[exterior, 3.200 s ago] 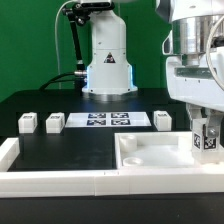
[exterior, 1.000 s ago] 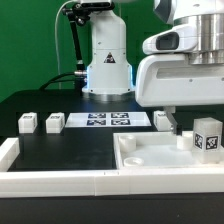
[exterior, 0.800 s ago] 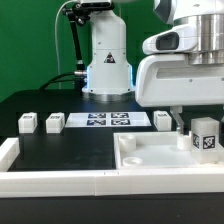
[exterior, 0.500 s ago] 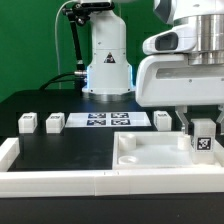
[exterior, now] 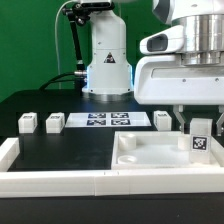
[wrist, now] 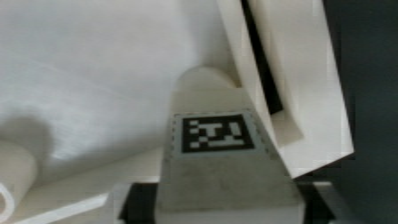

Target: Assemble square table

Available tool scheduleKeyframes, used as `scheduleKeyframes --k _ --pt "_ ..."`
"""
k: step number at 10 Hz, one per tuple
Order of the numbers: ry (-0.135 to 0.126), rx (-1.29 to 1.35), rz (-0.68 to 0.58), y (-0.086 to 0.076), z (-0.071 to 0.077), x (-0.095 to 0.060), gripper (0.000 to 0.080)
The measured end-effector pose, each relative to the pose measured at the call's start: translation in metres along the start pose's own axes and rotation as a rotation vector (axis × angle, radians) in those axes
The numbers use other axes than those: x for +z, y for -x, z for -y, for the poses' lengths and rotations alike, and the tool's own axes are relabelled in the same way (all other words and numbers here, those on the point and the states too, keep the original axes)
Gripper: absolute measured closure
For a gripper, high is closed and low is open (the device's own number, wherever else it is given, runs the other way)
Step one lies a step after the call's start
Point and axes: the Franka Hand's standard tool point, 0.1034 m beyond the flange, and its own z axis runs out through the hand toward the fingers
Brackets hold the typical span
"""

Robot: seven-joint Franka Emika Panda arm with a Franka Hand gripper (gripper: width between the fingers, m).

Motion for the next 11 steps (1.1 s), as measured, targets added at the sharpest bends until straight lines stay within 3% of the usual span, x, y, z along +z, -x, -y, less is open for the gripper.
scheduleKeyframes --k 2,3,4,5,6,7,11 --pt "0.020 0.155 -0.007 0.000 -0.004 0.000 0.0504" --pt "0.025 0.203 -0.010 -0.001 -0.007 0.000 0.0431" --pt "0.024 0.220 -0.010 -0.001 -0.006 0.000 0.0431" --pt "0.024 0.213 -0.010 -0.001 -0.006 0.000 0.0227" --pt "0.021 0.197 -0.013 -0.001 -0.006 -0.001 0.0227" --pt "0.018 0.175 -0.012 0.001 -0.006 -0.005 0.0166" --pt "-0.018 0.127 -0.006 0.013 -0.014 -0.044 0.0150"
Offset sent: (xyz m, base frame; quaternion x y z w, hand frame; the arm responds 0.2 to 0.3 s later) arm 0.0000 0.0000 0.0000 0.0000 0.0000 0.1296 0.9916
